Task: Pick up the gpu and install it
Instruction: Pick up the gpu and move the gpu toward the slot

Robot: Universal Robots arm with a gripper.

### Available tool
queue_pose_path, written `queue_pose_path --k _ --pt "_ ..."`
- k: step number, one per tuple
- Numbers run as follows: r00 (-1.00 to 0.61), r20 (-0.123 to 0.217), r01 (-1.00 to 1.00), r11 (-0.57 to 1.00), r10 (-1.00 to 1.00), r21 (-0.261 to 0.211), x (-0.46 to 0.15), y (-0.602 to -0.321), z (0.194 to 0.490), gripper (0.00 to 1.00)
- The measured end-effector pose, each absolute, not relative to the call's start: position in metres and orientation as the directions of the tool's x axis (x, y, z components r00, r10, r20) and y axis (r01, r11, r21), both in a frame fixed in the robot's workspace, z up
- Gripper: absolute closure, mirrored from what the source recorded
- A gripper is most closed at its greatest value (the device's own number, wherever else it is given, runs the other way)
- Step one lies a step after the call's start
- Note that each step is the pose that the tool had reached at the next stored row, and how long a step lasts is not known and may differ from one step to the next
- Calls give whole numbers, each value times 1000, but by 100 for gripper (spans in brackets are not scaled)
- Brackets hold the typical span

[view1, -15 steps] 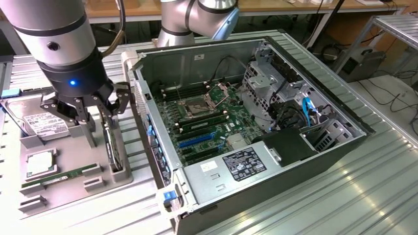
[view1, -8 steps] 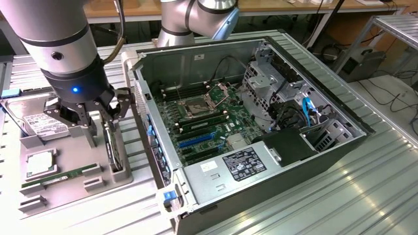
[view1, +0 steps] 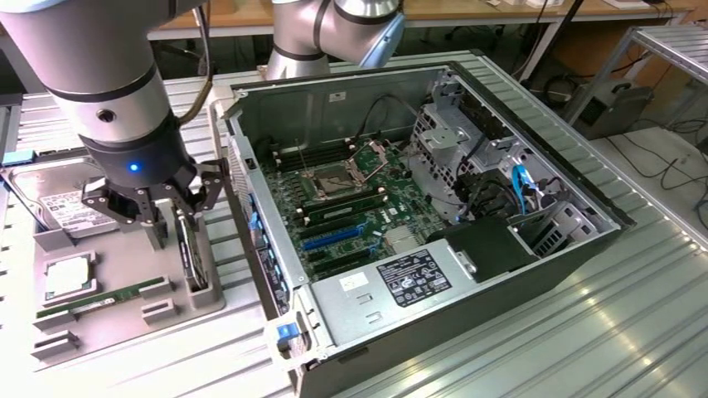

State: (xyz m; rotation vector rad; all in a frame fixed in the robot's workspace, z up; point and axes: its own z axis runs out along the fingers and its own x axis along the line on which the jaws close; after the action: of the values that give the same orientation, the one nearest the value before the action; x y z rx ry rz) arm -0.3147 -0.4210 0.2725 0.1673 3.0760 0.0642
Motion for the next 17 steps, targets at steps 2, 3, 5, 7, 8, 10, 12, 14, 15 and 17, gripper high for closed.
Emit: queue_pose_path --k 2,3,5,7,8,10,12,14,15,17 --pt "-992 -58 107 993 110 45 -315 -420 269 58" --pt "-992 -58 107 993 110 45 -315 -419 267 58" --pt "-992 -58 107 993 110 45 -315 -416 262 58" --pt "-992 -58 107 993 109 45 -315 -414 257 58" --pt "-992 -58 107 993 110 45 -315 -414 255 58" --pt "-992 -58 107 993 109 45 -315 -414 251 58" --pt "-992 -58 107 993 109 46 -316 -414 247 58" --pt "-992 -58 107 993 110 47 -316 -414 246 58" --pt "-992 -57 107 993 110 47 -316 -414 246 58" --pt "-992 -58 107 993 110 48 -316 -414 245 58"
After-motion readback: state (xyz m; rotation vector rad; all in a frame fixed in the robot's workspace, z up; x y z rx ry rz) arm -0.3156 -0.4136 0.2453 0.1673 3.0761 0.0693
